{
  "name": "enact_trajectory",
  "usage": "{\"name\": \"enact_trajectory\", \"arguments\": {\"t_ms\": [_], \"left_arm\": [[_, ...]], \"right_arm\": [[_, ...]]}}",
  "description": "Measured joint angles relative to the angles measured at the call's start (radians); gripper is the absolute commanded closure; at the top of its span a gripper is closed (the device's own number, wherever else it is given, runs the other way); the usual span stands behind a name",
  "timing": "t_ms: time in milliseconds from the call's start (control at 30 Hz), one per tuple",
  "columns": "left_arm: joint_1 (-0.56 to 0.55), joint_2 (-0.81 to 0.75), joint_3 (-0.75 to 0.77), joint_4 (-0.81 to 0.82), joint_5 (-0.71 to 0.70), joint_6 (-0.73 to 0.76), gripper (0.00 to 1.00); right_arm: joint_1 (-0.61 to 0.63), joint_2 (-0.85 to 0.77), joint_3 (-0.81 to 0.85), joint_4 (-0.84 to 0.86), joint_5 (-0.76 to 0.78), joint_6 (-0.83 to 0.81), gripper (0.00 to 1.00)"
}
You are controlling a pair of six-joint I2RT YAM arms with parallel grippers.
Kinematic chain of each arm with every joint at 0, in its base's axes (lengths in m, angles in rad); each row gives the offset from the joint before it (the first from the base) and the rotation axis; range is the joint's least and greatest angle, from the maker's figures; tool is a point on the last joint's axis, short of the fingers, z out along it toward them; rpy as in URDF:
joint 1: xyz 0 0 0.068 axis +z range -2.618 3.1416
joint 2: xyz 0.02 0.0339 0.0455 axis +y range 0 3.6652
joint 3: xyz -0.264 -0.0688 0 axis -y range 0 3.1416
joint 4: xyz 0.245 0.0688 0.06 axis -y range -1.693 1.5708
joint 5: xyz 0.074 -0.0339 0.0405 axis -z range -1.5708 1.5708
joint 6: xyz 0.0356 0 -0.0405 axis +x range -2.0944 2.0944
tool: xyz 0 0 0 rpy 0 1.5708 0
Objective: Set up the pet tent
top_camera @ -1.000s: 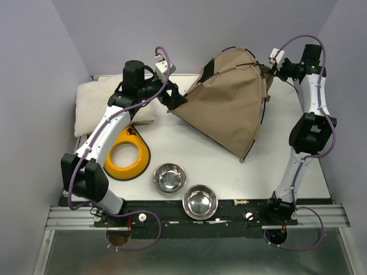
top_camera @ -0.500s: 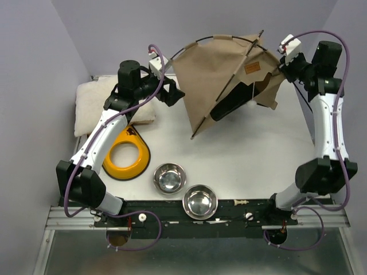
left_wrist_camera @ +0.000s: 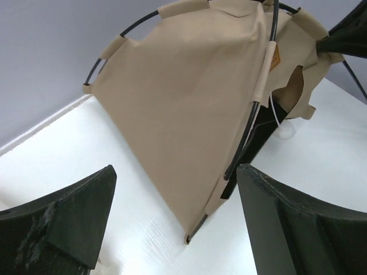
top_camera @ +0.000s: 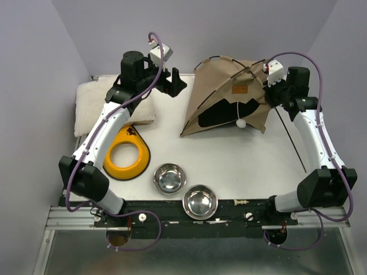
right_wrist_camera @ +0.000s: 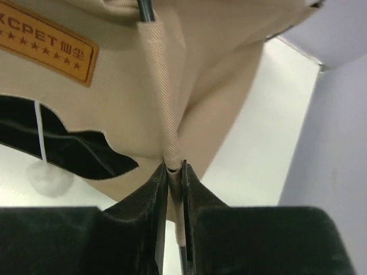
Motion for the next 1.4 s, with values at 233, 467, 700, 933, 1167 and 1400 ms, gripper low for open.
{"name": "enact_trajectory", "arguments": {"t_ms": [233, 467, 700, 933, 1167, 1400], "left_arm": [[-0.042, 0.025, -0.024, 0.018, 0.075, 0.064, 0.01], [-0.090, 0.026, -0.077, 0.072, 0.146, 0.108, 0.01], [-0.152, 0.026, -0.135, 0.104, 0.188, 0.129, 0.01], [-0.182, 0.025, -0.170, 0.156, 0.210, 0.113, 0.01], [-0.182, 0.008, -0.244, 0.184, 0.213, 0.085, 0.02], [-0.181, -0.060, -0.282, 0.189, 0.218, 0.044, 0.04]], "right_arm": [[-0.001, 0.025, 0.077, -0.089, -0.159, 0.061, 0.31], [-0.183, -0.051, 0.092, -0.251, -0.297, -0.037, 0.29], [-0.502, -0.069, 0.007, -0.521, -0.387, -0.330, 0.25], [-0.641, -0.024, -0.200, -0.616, -0.395, -0.599, 0.19], [-0.599, 0.114, -0.219, -0.610, -0.446, -0.671, 0.99], [-0.544, 0.117, -0.072, -0.718, -0.653, -0.636, 0.99]]}}
